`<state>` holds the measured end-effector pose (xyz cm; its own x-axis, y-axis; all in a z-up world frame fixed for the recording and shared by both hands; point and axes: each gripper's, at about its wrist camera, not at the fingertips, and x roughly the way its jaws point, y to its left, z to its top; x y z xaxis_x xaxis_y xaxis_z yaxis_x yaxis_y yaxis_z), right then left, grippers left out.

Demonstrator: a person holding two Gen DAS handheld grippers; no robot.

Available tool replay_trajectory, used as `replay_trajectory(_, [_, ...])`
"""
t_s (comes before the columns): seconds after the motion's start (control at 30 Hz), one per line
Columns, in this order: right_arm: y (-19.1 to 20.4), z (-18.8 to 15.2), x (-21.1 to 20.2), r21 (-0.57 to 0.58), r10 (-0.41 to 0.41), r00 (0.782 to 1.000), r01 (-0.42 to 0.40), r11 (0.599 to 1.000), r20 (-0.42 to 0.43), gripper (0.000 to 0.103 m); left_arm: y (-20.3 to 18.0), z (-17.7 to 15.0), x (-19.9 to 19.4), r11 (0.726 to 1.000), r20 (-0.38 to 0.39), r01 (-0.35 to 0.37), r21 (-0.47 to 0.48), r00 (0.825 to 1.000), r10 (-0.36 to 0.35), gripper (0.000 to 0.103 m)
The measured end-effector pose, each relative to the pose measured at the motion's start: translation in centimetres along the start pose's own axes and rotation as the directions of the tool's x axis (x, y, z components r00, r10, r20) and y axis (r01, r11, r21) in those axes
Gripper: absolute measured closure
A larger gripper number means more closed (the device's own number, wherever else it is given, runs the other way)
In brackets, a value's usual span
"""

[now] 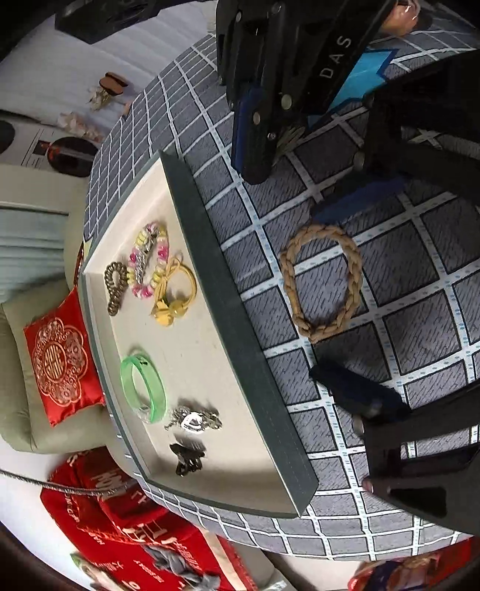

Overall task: Organize jewelry
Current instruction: 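Grasp the tan hairpin with the right tool while the left grasps the braided brown bracelet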

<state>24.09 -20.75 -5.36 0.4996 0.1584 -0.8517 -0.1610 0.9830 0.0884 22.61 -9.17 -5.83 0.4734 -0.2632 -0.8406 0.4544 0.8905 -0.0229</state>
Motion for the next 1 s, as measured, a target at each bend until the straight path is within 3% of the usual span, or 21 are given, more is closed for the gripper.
replay_trajectory(0.03, [-0.1,0.0,0.0,0.008,0.003,1.0,-0.003,1.0,0.0,0.094,-0.1,0.0,-0.2,1.0,0.007,0.008,0.012,1.0,-0.008,0.042])
replay_trajectory(0.07, [-0.3,0.0,-0.1,0.016,0.006,1.0,-0.006,1.0,0.0,0.094,-0.2,0.1,-0.3,1.0,0.01,0.013,0.022,1.0,-0.013,0.063])
replay_trajectory(0.1, [-0.4,0.0,-0.1,0.021,0.007,1.0,-0.007,1.0,-0.001,0.094,-0.3,0.1,-0.3,0.999,0.009,0.017,0.03,1.0,-0.017,0.077])
replay_trajectory(0.33, [-0.8,-0.3,-0.9,0.072,0.019,1.0,-0.018,0.997,-0.004,0.094,1.1,-0.6,-1.5,0.996,0.028,0.074,-0.042,0.997,-0.072,0.077])
replay_trajectory(1.0, [-0.9,-0.9,-5.2,0.193,0.075,0.996,-0.084,0.978,0.054,0.094,4.1,-0.8,-8.1,0.992,0.172,0.094,-0.078,0.982,-0.08,0.078])
